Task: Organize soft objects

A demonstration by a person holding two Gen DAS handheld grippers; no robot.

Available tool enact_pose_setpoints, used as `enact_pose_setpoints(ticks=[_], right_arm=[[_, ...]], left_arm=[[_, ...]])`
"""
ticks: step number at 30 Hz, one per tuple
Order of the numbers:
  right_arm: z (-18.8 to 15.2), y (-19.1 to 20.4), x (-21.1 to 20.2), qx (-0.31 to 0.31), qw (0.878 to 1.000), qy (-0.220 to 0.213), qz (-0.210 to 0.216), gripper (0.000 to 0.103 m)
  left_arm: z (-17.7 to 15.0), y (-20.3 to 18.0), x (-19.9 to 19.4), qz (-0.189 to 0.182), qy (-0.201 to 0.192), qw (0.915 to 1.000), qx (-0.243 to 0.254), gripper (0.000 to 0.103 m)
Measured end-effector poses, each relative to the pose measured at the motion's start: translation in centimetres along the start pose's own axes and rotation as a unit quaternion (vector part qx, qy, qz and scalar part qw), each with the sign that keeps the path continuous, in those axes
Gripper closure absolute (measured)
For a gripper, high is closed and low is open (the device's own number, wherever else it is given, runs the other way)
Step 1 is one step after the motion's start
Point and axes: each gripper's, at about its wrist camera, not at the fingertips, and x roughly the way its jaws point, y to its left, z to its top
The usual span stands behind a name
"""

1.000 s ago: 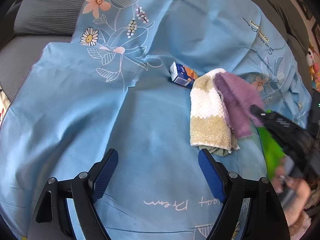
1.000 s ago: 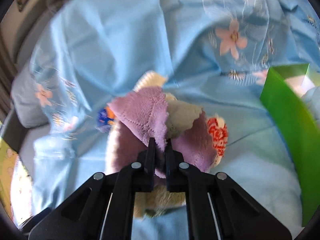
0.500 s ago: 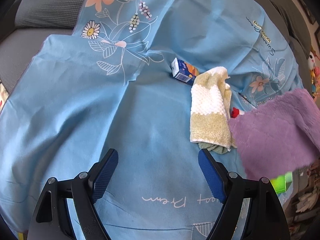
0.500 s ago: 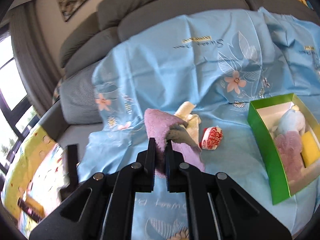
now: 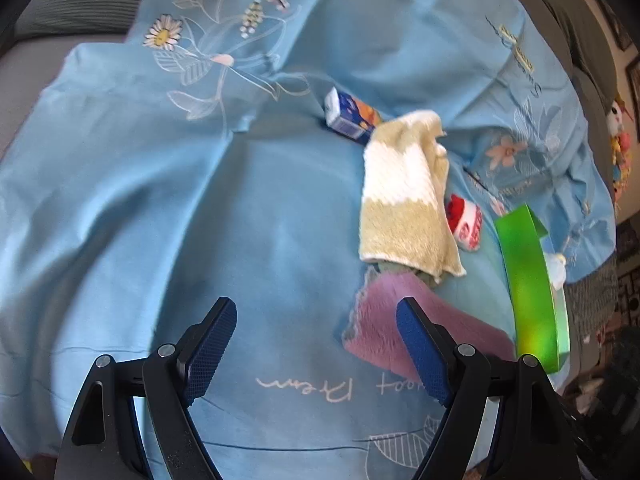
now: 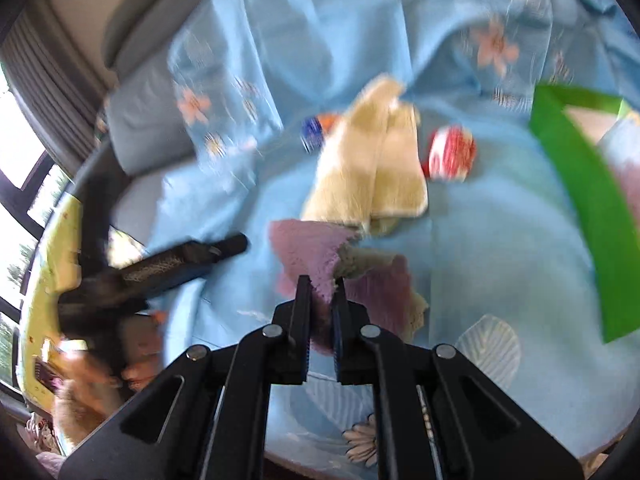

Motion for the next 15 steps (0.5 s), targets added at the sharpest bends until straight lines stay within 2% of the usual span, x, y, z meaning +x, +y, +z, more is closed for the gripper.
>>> enact_pose_setpoints(ticks=[2, 4, 6, 8, 9, 12, 15], right_arm=[[0.0, -0.6, 1.9, 0.006, 1.000, 0.022, -0.017, 0.090], [-0.1, -1.7, 3.3, 0.038, 0.998, 0.053, -0.022, 0.081], [-0.3, -2.9, 3.6, 0.072, 0.995, 0.067, -0.005, 0.042], [-0.3, -3.5, 2.3, 0.085, 0.995, 0.042, 0.025, 0.027], [-0.3, -3.7, 1.5, 0.088, 0.996, 0.025, 0.021, 0.022], [0.1, -4.7, -0.1, 0.100, 0.995, -0.005, -0.008, 0.020], [0.8, -5.8, 0.3, 0.126, 0.992, 0.004, 0.011, 0.019]], left_arm=[[-0.3, -0.5, 0.8, -0.001, 0.016, 0.9998, 0.011, 0.021], [-0.6, -1.0, 1.6, 0.003, 0.031, 0.9993, 0.020, 0.021], [-0.9, -1.4, 2.2, 0.006, 0.041, 0.9988, 0.028, 0.021], [-1.0, -1.6, 2.7, 0.005, 0.049, 0.9983, 0.031, 0.021], [-1.1, -1.8, 3.0, 0.005, 0.053, 0.9980, 0.035, 0.021], [-1.4, -2.6, 3.2, 0.016, 0.051, 0.9971, 0.054, 0.021], [-1.7, -3.2, 3.6, 0.015, 0.056, 0.9956, 0.073, 0.021]])
